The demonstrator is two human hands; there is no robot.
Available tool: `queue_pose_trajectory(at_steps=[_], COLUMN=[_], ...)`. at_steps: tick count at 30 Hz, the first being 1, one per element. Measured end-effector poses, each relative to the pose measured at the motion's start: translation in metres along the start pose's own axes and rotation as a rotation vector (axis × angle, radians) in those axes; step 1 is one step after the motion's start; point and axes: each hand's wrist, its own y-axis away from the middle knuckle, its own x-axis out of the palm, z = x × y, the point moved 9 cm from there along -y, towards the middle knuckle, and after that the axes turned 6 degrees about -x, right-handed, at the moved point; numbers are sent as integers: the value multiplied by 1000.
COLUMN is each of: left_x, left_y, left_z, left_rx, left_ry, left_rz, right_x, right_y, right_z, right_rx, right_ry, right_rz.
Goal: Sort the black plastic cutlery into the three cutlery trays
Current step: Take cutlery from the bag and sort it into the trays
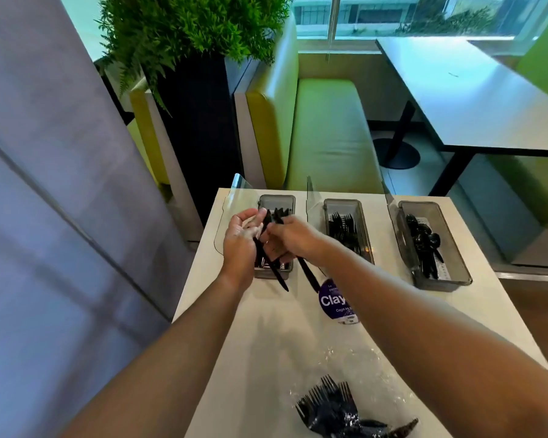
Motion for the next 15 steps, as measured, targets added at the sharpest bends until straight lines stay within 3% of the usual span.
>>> queue_pose_trajectory(at_steps=[6,12,15], left_x=[-16,-16,-11], left_y=[9,34,49], left_z=[-4,38,55], left_rx=[4,-275,-327], left_ry=[-279,-359,-438], left_rz=[-17,284,410], right_x=[38,7,-3], right_y=[12,-2,-7], right_z=[-24,-28,-32], right_rx=[82,38,2], right_ry=[-297,-574,-652], right_rz=[84,-332,-437])
